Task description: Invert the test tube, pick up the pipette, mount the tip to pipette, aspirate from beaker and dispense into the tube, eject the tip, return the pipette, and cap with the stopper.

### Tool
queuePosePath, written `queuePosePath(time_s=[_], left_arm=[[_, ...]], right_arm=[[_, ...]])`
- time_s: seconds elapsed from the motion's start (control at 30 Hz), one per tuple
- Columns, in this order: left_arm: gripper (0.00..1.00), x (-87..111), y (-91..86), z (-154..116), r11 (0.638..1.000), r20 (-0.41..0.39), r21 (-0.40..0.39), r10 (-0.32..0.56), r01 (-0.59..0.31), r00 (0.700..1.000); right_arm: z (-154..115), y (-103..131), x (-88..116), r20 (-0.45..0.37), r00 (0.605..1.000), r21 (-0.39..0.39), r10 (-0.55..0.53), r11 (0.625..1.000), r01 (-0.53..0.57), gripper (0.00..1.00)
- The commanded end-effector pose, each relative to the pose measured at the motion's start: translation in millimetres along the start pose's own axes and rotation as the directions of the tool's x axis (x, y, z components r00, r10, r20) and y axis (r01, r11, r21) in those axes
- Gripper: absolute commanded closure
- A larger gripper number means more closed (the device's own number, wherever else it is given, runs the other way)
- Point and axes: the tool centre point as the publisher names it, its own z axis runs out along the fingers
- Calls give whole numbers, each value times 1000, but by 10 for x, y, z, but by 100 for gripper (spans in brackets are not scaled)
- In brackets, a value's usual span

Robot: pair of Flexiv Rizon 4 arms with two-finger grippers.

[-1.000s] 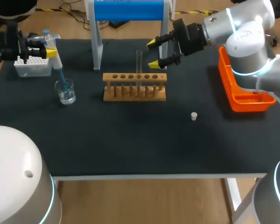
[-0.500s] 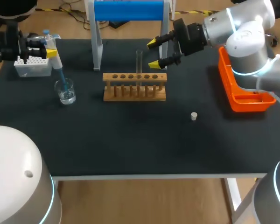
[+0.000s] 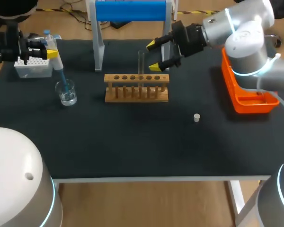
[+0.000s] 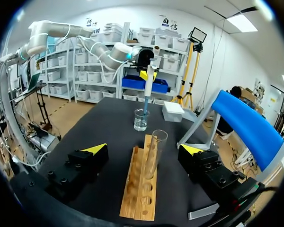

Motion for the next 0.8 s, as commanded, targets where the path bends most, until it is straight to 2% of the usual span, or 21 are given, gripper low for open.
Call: queuePosePath(time_s=[0.03,0.33,0.8], left_arm=[[100,3,-7,-2,1000,1,-1,0,0,1000],[100,3,-7,-2,1000,1,-1,0,0,1000],[100,3,-7,-2,1000,1,-1,0,0,1000]], right_arm=[[72,-46,-136,-62,998,-3,-1,1000,1,0],[180,-87,-234,-104,995,9,-10,1000,11,0],[376,-110,-219,-79,996,29,50,998,-48,0]])
